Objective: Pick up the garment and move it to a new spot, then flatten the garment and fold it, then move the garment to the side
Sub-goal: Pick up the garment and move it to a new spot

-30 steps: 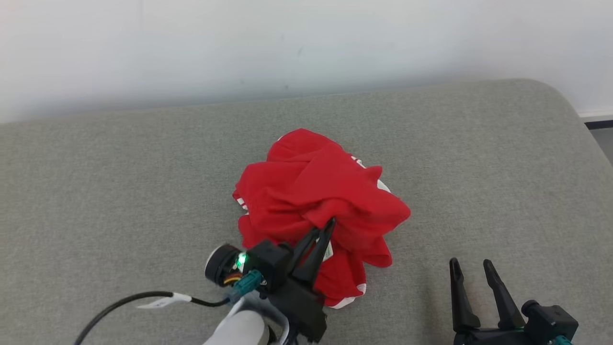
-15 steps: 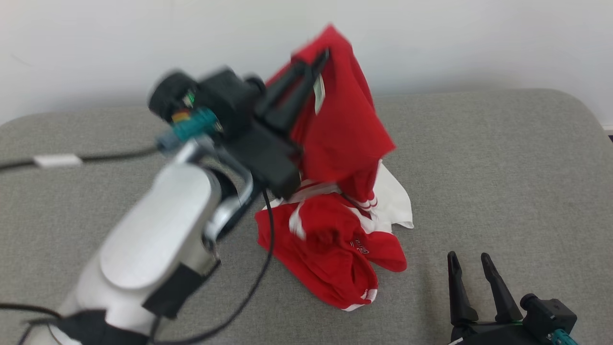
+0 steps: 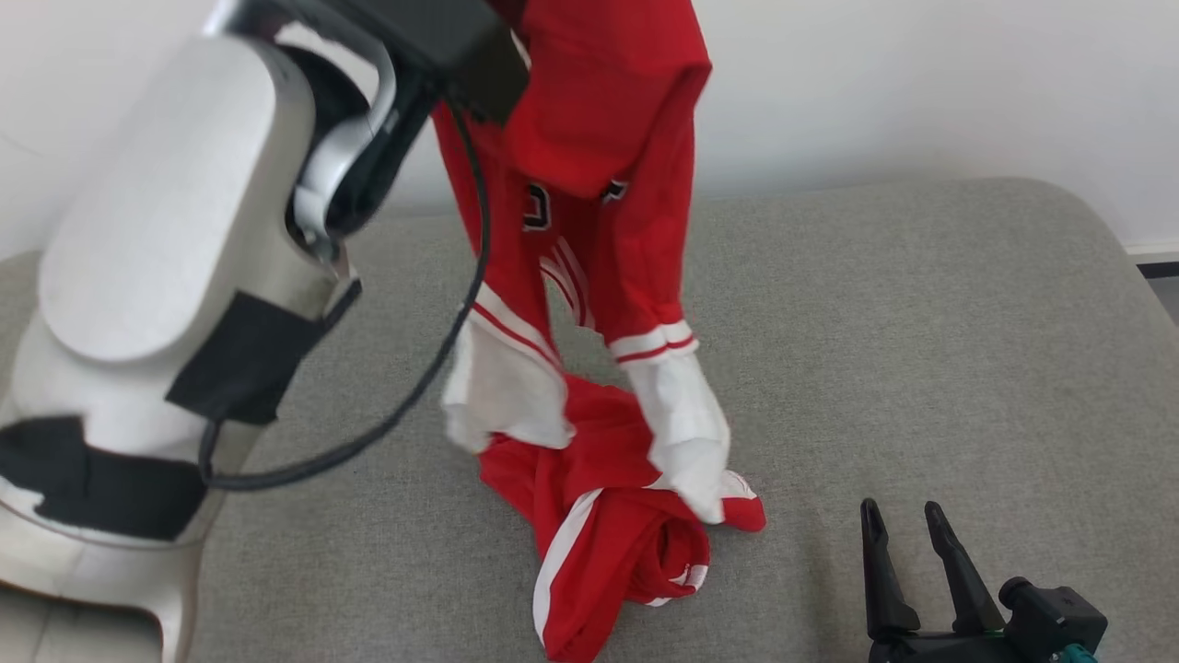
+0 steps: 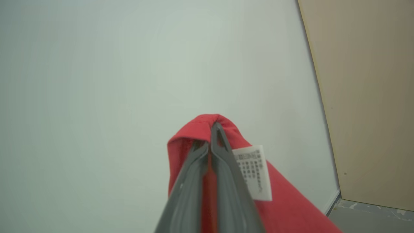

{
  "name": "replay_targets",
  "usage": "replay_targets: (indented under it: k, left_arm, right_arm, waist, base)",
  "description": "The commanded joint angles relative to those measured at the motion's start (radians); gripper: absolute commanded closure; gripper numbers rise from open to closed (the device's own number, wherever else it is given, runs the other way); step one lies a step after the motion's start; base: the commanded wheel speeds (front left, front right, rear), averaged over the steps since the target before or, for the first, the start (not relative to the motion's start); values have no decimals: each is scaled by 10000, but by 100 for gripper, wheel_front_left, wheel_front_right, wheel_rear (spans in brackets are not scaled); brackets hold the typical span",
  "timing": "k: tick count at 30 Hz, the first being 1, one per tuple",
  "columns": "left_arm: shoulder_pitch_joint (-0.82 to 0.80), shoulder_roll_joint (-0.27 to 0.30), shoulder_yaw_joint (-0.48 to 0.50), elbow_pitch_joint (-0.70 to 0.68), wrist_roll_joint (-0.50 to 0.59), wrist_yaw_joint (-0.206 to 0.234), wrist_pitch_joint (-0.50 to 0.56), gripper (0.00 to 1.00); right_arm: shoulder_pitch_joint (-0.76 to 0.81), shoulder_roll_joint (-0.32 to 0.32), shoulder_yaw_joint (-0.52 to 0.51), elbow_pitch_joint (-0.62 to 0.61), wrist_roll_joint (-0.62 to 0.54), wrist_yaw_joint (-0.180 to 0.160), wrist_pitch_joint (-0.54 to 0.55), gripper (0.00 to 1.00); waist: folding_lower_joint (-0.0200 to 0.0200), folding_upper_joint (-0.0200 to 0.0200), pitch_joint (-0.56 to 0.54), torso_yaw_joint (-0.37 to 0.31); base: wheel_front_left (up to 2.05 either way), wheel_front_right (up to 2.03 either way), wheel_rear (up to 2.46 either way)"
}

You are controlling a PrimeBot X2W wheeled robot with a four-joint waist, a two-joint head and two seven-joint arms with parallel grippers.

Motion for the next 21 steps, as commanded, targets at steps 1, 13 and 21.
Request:
replay_targets:
  k: [1, 13, 21]
  left_arm:
    - [-239, -40, 61, 114, -62, -6, -69, 100]
    - [-1695, 305, 295, 1264, -367, -76, -524, 100]
    - [-1133, 720, 329, 1590, -396, 24, -703, 100]
  right_arm:
    - [-9, -15, -3, -8, -12, -22, -4, 0]
    - [244, -17, 152, -67, 73, -22, -4, 0]
    - [-31, -15, 65, -462, -150, -22, -4, 0]
  waist:
    - [0, 0, -53, -32]
    - [0, 0, -187, -15]
    - [0, 0, 151, 827]
  base:
    - [0, 0, 0]
    - [0, 0, 0]
    - [0, 0, 0]
